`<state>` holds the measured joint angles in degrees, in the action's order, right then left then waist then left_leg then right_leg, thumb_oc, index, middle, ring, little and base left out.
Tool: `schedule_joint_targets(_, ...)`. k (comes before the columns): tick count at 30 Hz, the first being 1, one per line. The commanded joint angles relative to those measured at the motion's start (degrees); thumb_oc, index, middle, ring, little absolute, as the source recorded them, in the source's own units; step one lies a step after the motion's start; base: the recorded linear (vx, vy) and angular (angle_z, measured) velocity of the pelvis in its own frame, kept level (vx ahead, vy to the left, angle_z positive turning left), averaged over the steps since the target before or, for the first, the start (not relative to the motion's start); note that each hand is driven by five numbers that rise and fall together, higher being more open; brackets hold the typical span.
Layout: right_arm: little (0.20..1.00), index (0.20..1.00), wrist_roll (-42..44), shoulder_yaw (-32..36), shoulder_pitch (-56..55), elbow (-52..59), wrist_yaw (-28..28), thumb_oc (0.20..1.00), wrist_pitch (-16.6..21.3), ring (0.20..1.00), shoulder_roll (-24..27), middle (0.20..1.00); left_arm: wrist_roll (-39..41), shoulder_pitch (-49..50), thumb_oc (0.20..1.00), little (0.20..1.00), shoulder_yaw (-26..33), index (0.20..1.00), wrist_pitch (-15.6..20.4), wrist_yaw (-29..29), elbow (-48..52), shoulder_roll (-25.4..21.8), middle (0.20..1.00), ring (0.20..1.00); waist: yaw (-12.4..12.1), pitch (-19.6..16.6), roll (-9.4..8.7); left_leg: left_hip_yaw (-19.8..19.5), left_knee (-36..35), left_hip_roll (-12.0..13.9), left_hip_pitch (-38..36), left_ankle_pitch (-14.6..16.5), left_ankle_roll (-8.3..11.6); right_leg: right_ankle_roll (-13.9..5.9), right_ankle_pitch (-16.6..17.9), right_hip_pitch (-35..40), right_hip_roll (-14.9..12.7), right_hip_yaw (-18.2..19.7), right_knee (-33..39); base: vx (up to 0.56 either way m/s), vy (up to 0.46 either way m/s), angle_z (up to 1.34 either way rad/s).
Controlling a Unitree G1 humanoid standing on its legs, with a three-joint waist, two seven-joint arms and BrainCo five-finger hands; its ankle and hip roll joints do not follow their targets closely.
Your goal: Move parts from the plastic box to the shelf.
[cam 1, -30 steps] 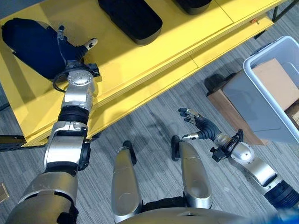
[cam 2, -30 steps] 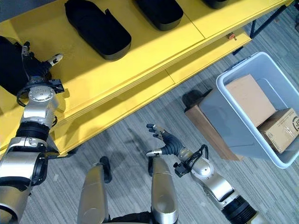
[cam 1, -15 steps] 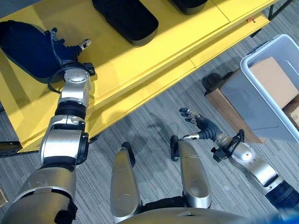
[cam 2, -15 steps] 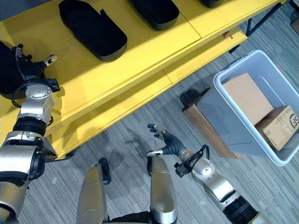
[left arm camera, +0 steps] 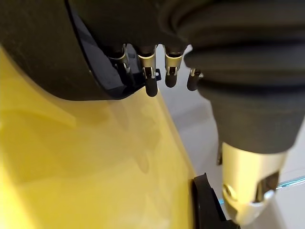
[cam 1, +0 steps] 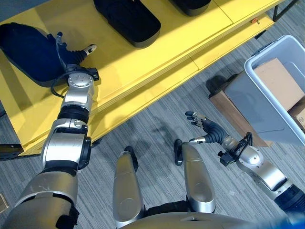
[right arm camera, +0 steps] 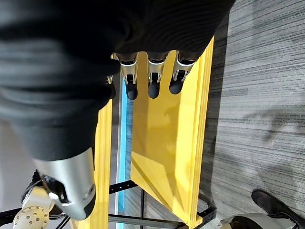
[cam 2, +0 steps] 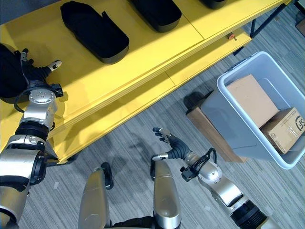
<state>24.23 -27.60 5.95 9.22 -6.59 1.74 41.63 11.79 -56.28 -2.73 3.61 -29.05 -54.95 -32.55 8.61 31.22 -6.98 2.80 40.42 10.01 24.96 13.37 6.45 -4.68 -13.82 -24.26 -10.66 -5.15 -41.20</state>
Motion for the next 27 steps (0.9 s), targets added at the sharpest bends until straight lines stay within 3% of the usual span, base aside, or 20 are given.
schedule_joint_targets(1, 1.0, 1.0, 2.17, 1.52, 1.35, 1.22, 0.09, 1.0, 3.61, 1.0, -0.4, 1.0, 0.1, 6.52, 1.0, 1.0, 1.92, 1.0, -1.05, 1.27, 1.6, 2.03, 1.0, 1.0, -0.22, -1.43, -0.15, -1.73, -4.44, 3.68, -6.33, -13.89, 8.55, -9.28, 17.35, -3.35, -4.89, 6.95, -6.02, 0.0, 0.0, 0.0)
schedule_joint_targets(27, 1.0, 1.0, 2.62, 0.69, 0.8, 0.03, 0.04, 1.0, 3.05, 1.0, -1.0, 1.0, 0.21, 15.42, 1.0, 1.0, 7.82, 1.0, 0.13, -0.16, 7.84, 4.49, 1.0, 1.0, -1.05, -1.43, 1.65, -1.58, -4.27, 4.72, -7.3, -14.22, 8.55, -9.74, 17.38, -2.11, -4.67, 6.51, -6.32, 0.0, 0.0, 0.0)
